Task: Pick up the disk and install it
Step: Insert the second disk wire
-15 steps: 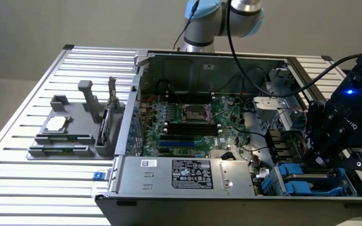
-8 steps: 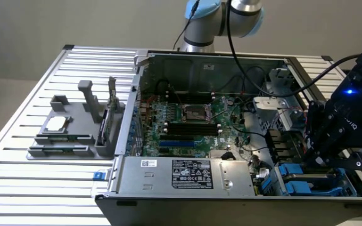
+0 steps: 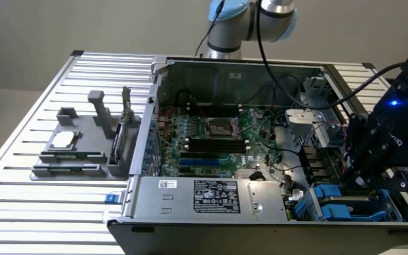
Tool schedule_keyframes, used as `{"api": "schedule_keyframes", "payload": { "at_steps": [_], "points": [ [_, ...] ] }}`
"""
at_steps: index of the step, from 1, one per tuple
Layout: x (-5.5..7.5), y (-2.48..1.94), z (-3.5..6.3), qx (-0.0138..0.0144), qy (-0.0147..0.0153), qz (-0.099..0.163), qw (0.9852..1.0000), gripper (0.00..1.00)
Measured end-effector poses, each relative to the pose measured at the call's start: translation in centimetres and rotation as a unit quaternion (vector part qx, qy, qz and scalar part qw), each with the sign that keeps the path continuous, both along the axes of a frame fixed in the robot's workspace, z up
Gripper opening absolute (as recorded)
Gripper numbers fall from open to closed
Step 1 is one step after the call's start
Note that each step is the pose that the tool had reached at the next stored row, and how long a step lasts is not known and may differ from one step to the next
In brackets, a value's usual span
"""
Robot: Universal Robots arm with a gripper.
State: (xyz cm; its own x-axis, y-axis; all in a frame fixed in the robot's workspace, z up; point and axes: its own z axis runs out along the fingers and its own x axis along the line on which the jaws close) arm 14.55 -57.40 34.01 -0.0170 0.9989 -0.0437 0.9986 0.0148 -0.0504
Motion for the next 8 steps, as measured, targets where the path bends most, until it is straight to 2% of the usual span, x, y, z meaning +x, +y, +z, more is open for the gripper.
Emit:
{"api": "schedule_keyframes", "payload": {
  "at_steps": [8],
  "points": [
    [0.13,-0.01,0.01,-0.0008,0.0000,-0.006,1.0000,0.16]
  ]
}}
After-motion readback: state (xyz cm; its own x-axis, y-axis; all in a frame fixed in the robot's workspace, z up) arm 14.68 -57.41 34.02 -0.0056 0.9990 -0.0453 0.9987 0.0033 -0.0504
